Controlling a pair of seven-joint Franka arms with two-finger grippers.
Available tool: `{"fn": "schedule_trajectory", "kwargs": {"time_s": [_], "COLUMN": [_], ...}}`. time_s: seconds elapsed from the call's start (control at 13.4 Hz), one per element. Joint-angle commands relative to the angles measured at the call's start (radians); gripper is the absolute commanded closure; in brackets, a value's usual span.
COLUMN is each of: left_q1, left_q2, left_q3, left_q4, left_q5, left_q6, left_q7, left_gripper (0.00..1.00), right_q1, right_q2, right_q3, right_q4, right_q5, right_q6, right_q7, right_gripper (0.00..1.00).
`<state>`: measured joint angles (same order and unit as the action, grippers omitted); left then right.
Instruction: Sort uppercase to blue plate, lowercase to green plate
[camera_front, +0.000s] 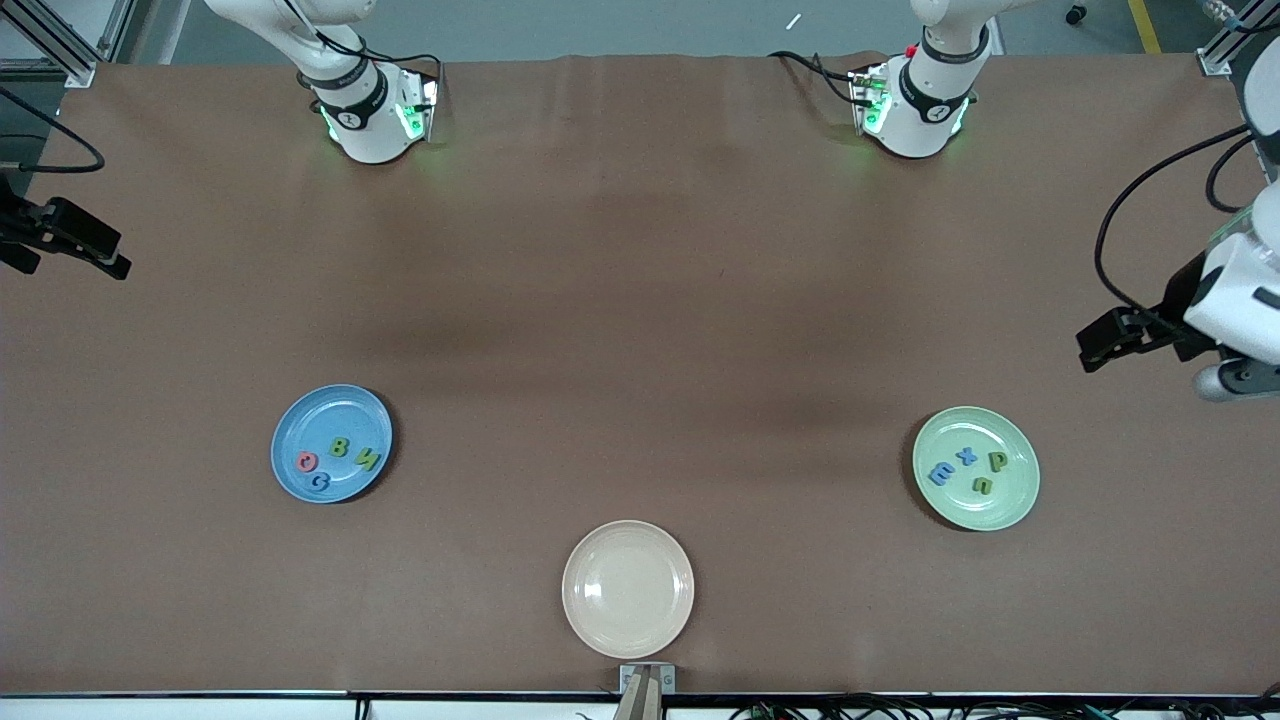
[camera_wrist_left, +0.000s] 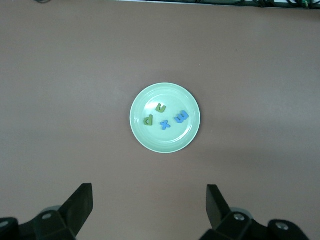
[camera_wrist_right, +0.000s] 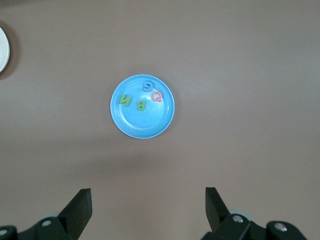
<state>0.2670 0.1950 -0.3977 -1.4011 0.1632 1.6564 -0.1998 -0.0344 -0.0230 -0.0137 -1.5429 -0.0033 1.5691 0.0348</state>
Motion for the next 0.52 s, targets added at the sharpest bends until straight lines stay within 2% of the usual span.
{"fn": "schedule_trajectory", "kwargs": {"time_s": [0.0, 0.15, 0.22, 0.45], "left_q1": [-0.095, -0.2, -0.222, -0.232], "left_q2": [-0.109, -0.17, -0.199, -0.273], "left_q3": [0.161, 0.29, 0.312, 0.304], "left_q4": [-0.099, -0.165, -0.197, -0.272], "left_q5": [-0.101, -0.137, -0.14, -0.14], "left_q6": [-0.009, -0.01, -0.01, -0.03], "left_q7": [0.08, 0.123, 0.125, 0.123], "left_gripper": [0.0, 0.0, 0.0, 0.0], "right_q1": [-0.018, -0.018, -0.016, -0.016], "right_q2": [-0.015, -0.017, -0.015, -0.015], "right_q3": [0.015, 0.015, 0.015, 0.015], "right_q4": [-0.014, -0.014, -0.014, -0.014], "right_q5": [-0.003, -0.003, -0.003, -0.003], "right_q6": [0.006, 0.006, 0.006, 0.006], "right_q7": [0.007, 0.007, 0.007, 0.007], "right_gripper": [0.0, 0.0, 0.0, 0.0]}}
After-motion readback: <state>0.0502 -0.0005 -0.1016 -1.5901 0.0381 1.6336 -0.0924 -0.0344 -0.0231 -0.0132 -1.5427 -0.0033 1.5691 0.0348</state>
